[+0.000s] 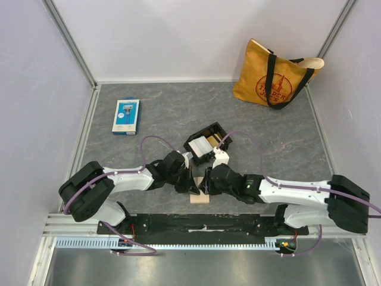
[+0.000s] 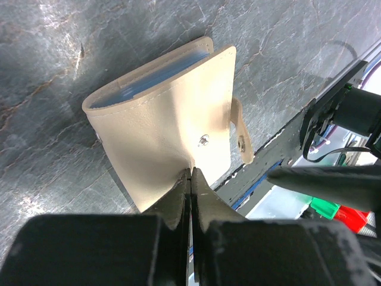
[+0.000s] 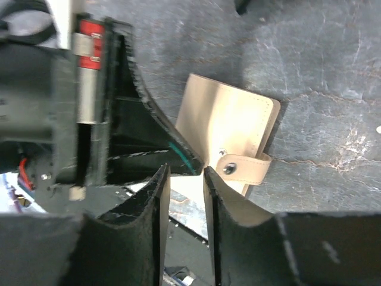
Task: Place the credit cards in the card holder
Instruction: Close the card holder at the center of the board.
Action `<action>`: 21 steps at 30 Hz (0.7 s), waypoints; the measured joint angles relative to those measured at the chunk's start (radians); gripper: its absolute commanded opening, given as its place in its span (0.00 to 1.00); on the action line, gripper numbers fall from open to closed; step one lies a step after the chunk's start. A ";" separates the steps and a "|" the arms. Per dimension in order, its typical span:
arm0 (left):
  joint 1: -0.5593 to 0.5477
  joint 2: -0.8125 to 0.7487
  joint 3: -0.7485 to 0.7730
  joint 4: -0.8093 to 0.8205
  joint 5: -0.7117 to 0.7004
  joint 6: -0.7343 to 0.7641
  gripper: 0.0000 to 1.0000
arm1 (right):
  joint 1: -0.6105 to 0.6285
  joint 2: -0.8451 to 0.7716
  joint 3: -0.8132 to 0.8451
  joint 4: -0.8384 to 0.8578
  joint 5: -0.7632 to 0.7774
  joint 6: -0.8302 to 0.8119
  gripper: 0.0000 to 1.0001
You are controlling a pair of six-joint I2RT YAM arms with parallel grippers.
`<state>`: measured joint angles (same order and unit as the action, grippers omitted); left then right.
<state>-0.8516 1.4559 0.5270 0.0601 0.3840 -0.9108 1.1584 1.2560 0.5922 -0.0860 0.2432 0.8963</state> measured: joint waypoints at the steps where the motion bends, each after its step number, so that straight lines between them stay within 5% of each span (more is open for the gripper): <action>1: 0.000 -0.001 0.000 0.000 0.000 0.000 0.02 | 0.000 -0.024 0.000 -0.004 0.002 -0.005 0.38; 15: -0.008 -0.068 0.008 -0.048 -0.051 0.039 0.15 | -0.004 -0.249 -0.027 -0.114 0.110 -0.080 0.31; 21: -0.008 -0.123 0.025 -0.059 -0.076 0.065 0.02 | -0.005 -0.328 -0.054 -0.126 0.212 -0.132 0.31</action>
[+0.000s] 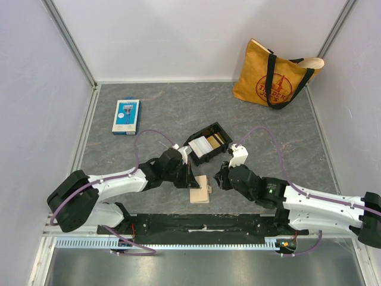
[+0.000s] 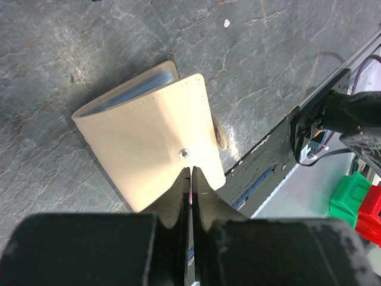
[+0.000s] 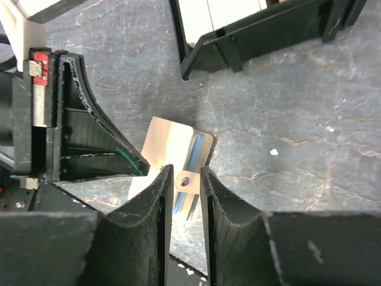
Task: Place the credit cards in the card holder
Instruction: Close the card holder at the center of the board.
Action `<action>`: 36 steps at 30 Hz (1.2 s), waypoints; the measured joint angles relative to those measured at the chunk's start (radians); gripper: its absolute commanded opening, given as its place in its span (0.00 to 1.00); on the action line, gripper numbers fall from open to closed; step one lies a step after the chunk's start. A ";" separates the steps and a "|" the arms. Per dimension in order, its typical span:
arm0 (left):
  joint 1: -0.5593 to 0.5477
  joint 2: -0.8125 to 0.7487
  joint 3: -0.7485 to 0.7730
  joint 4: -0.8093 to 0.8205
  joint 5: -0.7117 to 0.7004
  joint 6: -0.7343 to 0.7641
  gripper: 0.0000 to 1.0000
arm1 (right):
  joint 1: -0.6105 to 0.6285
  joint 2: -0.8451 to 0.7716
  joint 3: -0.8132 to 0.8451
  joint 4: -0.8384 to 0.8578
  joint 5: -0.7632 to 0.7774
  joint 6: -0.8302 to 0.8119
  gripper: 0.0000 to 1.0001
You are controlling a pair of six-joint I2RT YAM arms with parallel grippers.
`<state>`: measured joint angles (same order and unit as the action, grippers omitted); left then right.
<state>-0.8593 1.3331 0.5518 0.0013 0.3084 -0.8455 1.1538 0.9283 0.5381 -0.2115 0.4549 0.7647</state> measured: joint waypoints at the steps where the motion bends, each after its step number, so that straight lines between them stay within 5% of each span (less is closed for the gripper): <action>1: 0.000 -0.011 0.000 -0.003 -0.005 0.005 0.02 | 0.000 -0.006 0.000 0.000 0.009 -0.023 0.31; 13: 0.000 -0.216 -0.005 -0.061 -0.115 0.083 0.02 | 0.000 -0.130 -0.052 0.020 0.016 -0.238 0.30; 19: 0.000 -0.354 -0.035 -0.075 -0.201 0.138 0.02 | 0.000 -0.139 -0.066 0.023 0.014 -0.293 0.04; 36: -0.001 -0.082 -0.065 -0.019 -0.058 0.174 0.02 | 0.000 0.019 -0.066 -0.004 -0.098 -0.203 0.00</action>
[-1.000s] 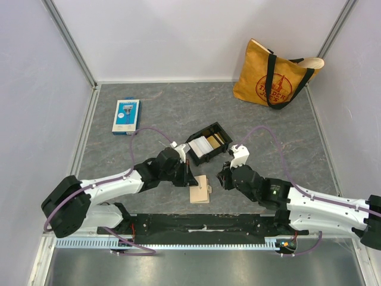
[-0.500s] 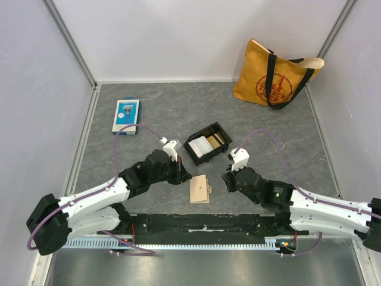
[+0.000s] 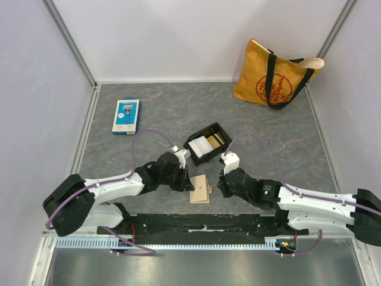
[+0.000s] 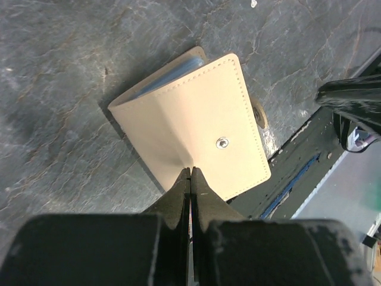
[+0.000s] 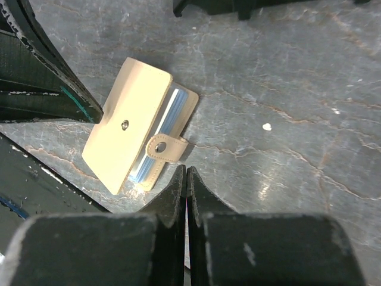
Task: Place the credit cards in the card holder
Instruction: Close the card holder at the center of the board.
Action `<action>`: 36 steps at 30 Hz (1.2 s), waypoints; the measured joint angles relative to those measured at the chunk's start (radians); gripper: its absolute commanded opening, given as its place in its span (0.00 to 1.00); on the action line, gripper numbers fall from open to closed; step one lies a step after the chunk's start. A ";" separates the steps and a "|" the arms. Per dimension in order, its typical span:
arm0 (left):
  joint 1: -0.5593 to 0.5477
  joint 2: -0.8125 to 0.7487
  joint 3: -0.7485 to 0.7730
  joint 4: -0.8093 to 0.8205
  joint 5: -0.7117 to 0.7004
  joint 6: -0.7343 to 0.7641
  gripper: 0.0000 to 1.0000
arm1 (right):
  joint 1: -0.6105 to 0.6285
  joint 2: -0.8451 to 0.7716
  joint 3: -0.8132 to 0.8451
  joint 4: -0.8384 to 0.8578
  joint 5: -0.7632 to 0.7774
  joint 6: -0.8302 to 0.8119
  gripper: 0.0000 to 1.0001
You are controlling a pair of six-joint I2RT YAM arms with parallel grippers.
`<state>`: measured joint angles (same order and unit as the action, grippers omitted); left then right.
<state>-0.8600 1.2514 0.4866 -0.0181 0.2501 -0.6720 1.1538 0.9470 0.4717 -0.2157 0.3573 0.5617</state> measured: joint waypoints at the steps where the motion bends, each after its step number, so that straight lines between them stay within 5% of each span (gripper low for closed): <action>1: 0.000 0.011 0.000 0.010 0.011 0.000 0.02 | 0.000 0.019 0.000 0.007 -0.011 0.006 0.00; 23: -0.026 0.179 0.057 0.072 0.064 0.000 0.02 | -0.029 0.182 -0.010 0.149 -0.147 0.045 0.00; 36: -0.030 0.178 0.057 0.072 0.057 0.000 0.02 | -0.103 0.058 -0.086 0.201 -0.233 0.069 0.00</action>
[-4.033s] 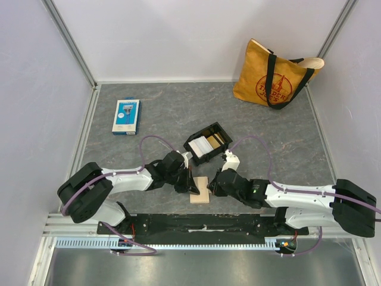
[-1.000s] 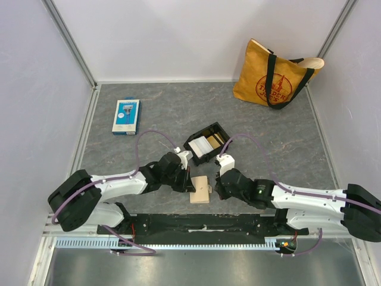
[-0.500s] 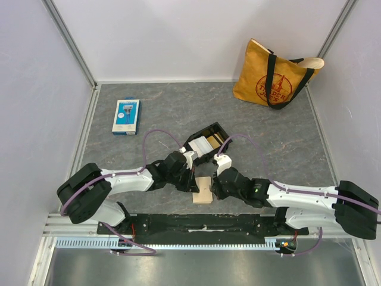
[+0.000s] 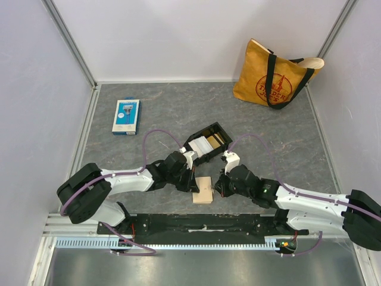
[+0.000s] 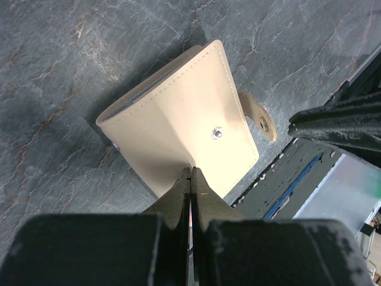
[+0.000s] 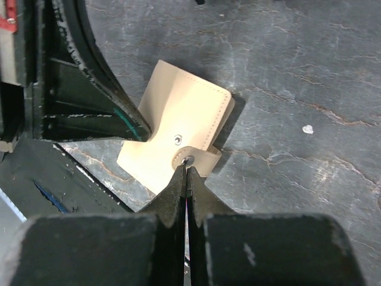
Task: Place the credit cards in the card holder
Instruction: Close the card holder at the center of the board.
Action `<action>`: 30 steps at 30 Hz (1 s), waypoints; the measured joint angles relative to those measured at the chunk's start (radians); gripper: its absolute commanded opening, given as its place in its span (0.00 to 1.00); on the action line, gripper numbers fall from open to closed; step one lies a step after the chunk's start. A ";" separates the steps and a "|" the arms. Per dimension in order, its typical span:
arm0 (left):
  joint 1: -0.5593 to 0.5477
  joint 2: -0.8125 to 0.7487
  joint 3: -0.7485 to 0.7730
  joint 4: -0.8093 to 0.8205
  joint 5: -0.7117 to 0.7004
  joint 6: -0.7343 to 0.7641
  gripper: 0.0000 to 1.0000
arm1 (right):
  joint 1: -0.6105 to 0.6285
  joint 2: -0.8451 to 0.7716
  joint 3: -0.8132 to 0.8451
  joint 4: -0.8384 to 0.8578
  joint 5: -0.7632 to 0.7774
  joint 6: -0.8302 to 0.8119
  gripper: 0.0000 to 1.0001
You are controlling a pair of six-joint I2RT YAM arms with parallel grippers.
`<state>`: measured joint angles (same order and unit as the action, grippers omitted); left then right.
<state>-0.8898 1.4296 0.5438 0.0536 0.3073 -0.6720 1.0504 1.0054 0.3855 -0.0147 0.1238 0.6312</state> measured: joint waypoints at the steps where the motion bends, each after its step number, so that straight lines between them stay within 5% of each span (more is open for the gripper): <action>1: 0.000 0.000 0.000 -0.001 0.000 0.000 0.02 | -0.010 0.000 -0.005 0.002 -0.005 0.006 0.00; 30: -0.002 0.000 0.010 -0.015 0.000 0.004 0.02 | -0.083 0.177 -0.028 0.184 -0.196 0.034 0.00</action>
<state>-0.8921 1.4296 0.5533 0.0387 0.3073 -0.6678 0.9676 1.1824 0.3573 0.1696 -0.0723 0.6651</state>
